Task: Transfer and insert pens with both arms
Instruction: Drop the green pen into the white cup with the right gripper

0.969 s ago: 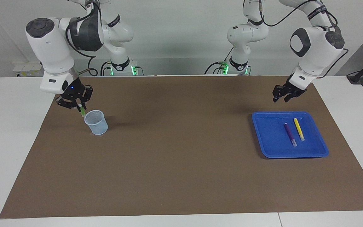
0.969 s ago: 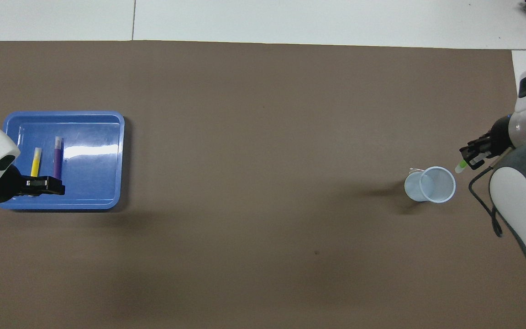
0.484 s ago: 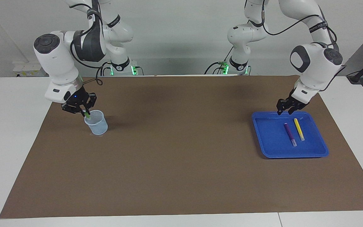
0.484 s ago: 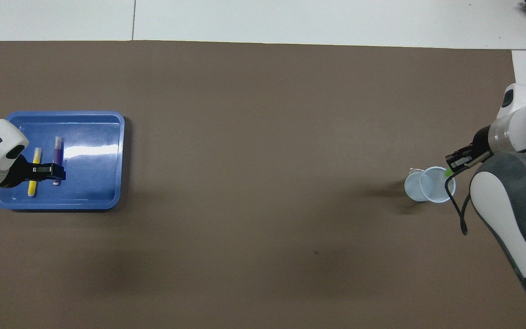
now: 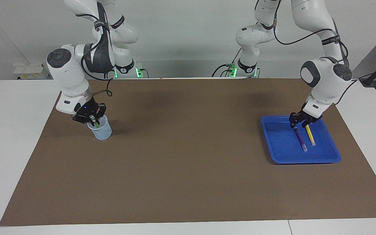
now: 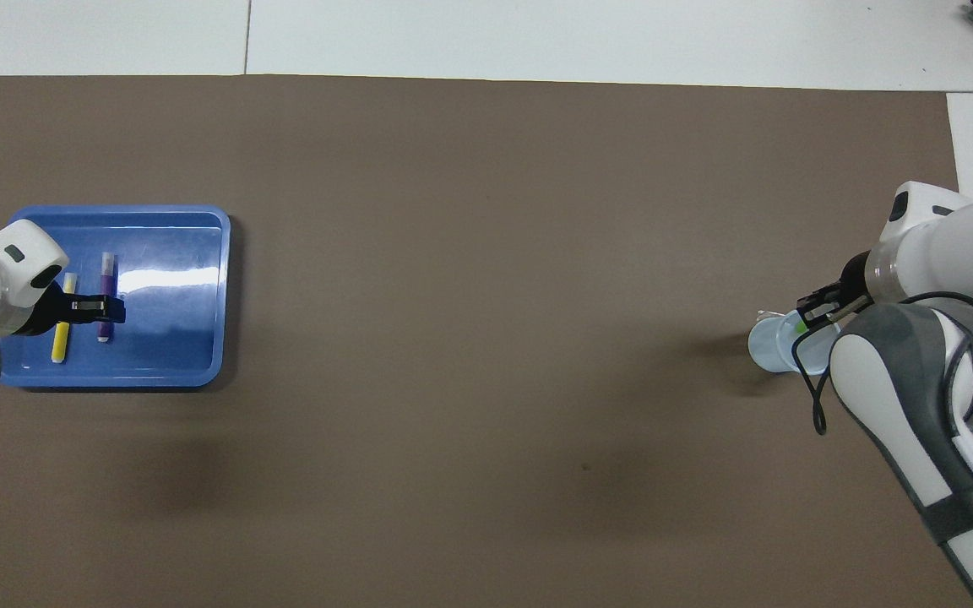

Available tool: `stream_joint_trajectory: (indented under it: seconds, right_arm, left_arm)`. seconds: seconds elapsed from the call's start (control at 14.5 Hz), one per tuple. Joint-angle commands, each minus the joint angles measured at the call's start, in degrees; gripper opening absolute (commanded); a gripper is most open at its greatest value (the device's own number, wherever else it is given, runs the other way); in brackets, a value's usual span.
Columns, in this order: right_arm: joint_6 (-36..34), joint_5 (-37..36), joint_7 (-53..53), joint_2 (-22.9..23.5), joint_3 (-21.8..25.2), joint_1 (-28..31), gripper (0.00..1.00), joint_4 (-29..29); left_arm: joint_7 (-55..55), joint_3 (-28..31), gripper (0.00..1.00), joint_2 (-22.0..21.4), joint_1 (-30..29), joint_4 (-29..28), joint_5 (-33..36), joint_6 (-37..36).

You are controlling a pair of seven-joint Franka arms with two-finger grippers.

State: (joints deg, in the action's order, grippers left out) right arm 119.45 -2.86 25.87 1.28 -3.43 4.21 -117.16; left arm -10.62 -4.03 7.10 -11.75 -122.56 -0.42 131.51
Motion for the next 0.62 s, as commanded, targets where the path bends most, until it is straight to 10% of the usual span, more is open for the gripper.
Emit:
stream_joint_trajectory:
  seconds: [0.0,0.55]
  right_arm:
    - [0.18,1.10,-0.82,-1.02,-0.35,0.45,0.89,-0.88]
    - [-0.62,3.28,-0.82,-0.93,-0.70,0.36,1.00,0.70]
  left_arm:
    - [-1.33,-0.45,0.62,3.62,-0.82,2.15,2.00,2.42]
    - [-3.71,-0.45,0.62,7.58,-2.32,4.00,2.00,5.76]
